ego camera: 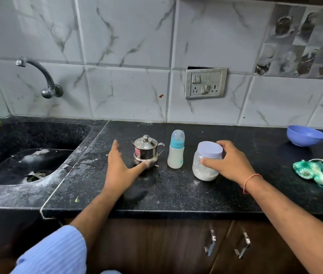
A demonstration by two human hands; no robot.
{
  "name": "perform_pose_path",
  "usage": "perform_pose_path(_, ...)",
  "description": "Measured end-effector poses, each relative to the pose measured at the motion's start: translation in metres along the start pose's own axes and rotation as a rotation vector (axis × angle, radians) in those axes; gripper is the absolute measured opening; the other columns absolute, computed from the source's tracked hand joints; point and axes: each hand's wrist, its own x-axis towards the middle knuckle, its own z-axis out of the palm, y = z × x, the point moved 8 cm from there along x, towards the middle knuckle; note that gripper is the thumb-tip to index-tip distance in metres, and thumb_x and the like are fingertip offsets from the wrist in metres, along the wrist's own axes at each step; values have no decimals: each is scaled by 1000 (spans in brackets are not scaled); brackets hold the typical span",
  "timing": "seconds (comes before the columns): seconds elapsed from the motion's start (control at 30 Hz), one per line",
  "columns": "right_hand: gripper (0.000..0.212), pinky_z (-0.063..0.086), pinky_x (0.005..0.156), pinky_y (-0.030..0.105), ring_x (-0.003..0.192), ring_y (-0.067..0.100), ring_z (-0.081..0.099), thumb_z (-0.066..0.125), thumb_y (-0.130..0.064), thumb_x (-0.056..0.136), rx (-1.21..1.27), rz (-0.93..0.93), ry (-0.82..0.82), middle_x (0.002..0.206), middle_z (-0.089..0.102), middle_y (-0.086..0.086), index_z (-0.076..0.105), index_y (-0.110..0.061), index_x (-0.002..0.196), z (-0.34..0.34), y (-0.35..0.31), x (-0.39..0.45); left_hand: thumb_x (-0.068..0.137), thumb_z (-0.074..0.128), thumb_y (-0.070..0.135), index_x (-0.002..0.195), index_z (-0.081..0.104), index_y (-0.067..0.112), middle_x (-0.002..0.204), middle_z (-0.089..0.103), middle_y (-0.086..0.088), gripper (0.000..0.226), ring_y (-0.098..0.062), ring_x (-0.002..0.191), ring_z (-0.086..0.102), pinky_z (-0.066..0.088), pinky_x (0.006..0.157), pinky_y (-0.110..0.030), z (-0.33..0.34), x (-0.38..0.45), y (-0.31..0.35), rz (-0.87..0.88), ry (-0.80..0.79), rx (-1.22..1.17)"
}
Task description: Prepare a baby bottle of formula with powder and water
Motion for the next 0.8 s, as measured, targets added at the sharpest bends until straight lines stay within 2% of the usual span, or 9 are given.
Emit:
perform_pose_path(0.07, 80, 52, 92, 34, 114, 18, 65, 93, -54, 69, 63, 26, 7, 131, 69, -6, 58, -29, 137, 2, 12, 10, 76, 100, 41, 177, 5, 16, 181, 27, -7, 141, -29, 164, 35, 32, 134, -45, 2, 12, -11, -67, -54, -55)
perform_pose_path(0.23, 72, 51, 91, 28, 112, 10, 67, 95, -43, 72, 219, 13, 5, 126, 70, -15, 62, -36, 137, 9, 24, 26, 60, 101, 42, 175, 17, 12, 170, 49, -8, 146, -24, 155, 51, 41, 130, -48, 14, 31, -23, -129, -181, -184)
perform_pose_path(0.33, 73, 50, 91, 24, 114, 4, 66, 94, -41, 74, 266, -11, -3, 126, 70, -18, 62, -38, 140, 12, 29, 32, 68, 102, 25, 173, 27, 7, 159, 62, -10, 130, -19, 141, 64, 48, 126, -44, 20, 37, -24, -119, -200, -219)
perform_pose_path(0.5, 81, 52, 100, 27, 114, -10, 62, 94, -40, 74, 321, -15, -11, 130, 69, -20, 59, -38, 147, 18, 36, 40, 76, 101, 18, 165, 44, 9, 155, 66, -5, 106, -13, 132, 70, 54, 114, -31, 22, 40, -28, -85, -169, -217)
perform_pose_path(0.67, 82, 54, 105, 32, 117, -5, 64, 94, -40, 75, 329, -30, -14, 133, 70, -18, 58, -37, 149, 22, 37, 45, 77, 100, 16, 164, 46, 8, 154, 67, -3, 103, -8, 130, 70, 54, 109, -23, 22, 42, -30, -78, -153, -217)
perform_pose_path(0.8, 86, 54, 109, 37, 120, -1, 65, 94, -44, 71, 339, -32, -17, 134, 70, -18, 57, -40, 149, 24, 40, 48, 78, 100, 20, 165, 45, 8, 154, 67, -3, 103, -9, 133, 69, 53, 113, -26, 23, 42, -31, -63, -149, -197)
